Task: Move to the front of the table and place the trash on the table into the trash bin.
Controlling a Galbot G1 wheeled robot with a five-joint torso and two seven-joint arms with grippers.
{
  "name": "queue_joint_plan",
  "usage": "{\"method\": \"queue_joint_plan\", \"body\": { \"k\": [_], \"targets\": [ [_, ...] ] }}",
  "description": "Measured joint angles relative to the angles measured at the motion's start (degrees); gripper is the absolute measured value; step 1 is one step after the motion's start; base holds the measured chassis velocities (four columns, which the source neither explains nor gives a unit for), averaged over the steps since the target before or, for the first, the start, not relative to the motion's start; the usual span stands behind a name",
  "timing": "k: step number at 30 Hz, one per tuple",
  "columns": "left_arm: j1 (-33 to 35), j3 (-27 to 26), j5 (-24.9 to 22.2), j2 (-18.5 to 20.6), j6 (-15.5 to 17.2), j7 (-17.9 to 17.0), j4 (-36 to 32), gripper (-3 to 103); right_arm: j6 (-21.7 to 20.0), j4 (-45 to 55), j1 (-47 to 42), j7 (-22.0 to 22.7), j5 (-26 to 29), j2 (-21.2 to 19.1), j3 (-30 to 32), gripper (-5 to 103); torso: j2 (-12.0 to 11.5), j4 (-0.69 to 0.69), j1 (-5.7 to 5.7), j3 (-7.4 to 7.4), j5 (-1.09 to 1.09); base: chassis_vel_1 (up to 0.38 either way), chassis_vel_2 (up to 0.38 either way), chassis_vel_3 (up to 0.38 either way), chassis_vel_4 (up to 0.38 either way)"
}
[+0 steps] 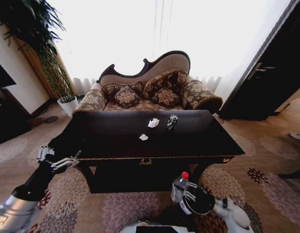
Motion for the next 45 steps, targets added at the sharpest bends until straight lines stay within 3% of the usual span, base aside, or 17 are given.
{"method": "queue_joint_plan", "body": {
  "k": [3, 4, 7, 9, 10, 12, 14, 15, 19, 26, 30, 41, 45],
  "targets": [
    [-0.3, 0.3, -0.1, 0.5, -0.1, 0.2, 0.5, 100, 1.0, -2.4, 1.1, 9.8, -8.9, -0.1, 0.1, 21, 0.0, -0.02, 0.00, 0.00, -0.01, 0.000, 0.000, 0.000, 0.000],
    [-0.3, 0.3, -0.1, 0.5, -0.1, 0.2, 0.5, 100, 1.0, -2.4, 1.1, 9.8, -8.9, -0.1, 0.1, 21, 0.0, -0.02, 0.00, 0.00, -0.01, 0.000, 0.000, 0.000, 0.000],
    [-0.5, 0.3, -0.2, 0.7, -0.3, 0.2, 0.8, 100, 1.8, -5.7, 2.5, 16.5, -15.4, -0.6, -0.1, 21, 0.0, 0.00, 0.00, 0.00, -0.02, 0.000, 0.000, 0.000, 0.000],
    [-0.6, 0.3, -0.2, 0.8, -0.3, 0.3, 0.9, 100, 1.7, -8.9, 3.1, 24.2, -19.2, -1.2, -1.5, 21, 0.0, -0.02, 0.00, 0.00, 0.00, 0.000, 0.000, 0.000, 0.000],
    [-0.6, 0.3, -0.2, 0.8, -0.3, 0.3, 0.9, 100, 1.7, -8.9, 3.1, 24.2, -19.2, -1.2, -1.5, 21, 0.0, -0.02, 0.00, 0.00, 0.00, 0.000, 0.000, 0.000, 0.000],
    [-0.7, 0.4, -0.2, 0.8, -0.3, 0.3, 0.9, 100, 0.1, -10.7, 3.4, 30.4, -22.0, -1.4, -2.5, 21, 0.0, -0.01, 0.00, 0.00, -0.01, 0.000, 0.000, 0.000, 0.000],
    [-0.9, 0.7, 0.0, 0.6, -0.3, 0.4, 1.0, 100, -4.1, -13.4, 3.8, 40.3, -25.6, -1.6, -4.7, 21, 0.0, -0.02, 0.00, 0.00, 0.00, 0.000, 0.000, 0.000, 0.000],
    [-0.9, 0.7, 0.0, 0.6, -0.3, 0.4, 1.0, 100, -4.1, -13.4, 3.8, 40.3, -25.6, -1.6, -4.7, 21, 0.0, -0.02, 0.00, 0.00, 0.00, 0.000, 0.000, 0.000, 0.000],
    [-1.0, 1.0, 0.4, 0.6, -0.3, 0.4, 1.2, 100, -9.1, -16.8, 4.3, 50.9, -27.3, -1.9, -7.0, 21, 0.0, -0.01, 0.00, 0.00, -0.01, 0.000, 0.000, 0.000, 0.000],
    [-1.0, 1.0, 0.5, 0.7, -0.4, 0.5, 1.5, 100, -12.5, -20.3, 4.9, 58.9, -23.6, -2.2, -9.8, 21, 0.0, -0.02, 0.00, 0.00, -0.01, 0.000, 0.000, 0.000, 0.000],
    [-0.8, 1.1, 0.5, 0.9, -0.7, 0.8, 1.5, 100, -15.4, -21.3, 5.1, 62.9, -14.4, -2.0, -13.3, 21, 0.0, -0.02, 0.00, 0.00, -0.01, 0.000, 0.000, 0.000, 0.000],
    [-0.6, 1.1, 0.5, 1.8, -1.8, 1.8, 2.2, 100, -17.2, -22.7, 6.3, 67.7, -11.1, -1.3, -14.3, 21, 0.0, -0.01, 0.00, 0.00, -0.01, 0.000, 0.000, 0.000, 0.000],
    [-0.7, 1.1, 0.5, 2.1, -1.9, 1.9, 2.4, 100, -19.2, -22.2, 6.4, 70.2, -5.5, -1.3, -15.3, 21, 0.0, -0.02, 0.00, 0.00, 0.00, 0.000, 0.000, 0.000, 0.000]
  ]
}}
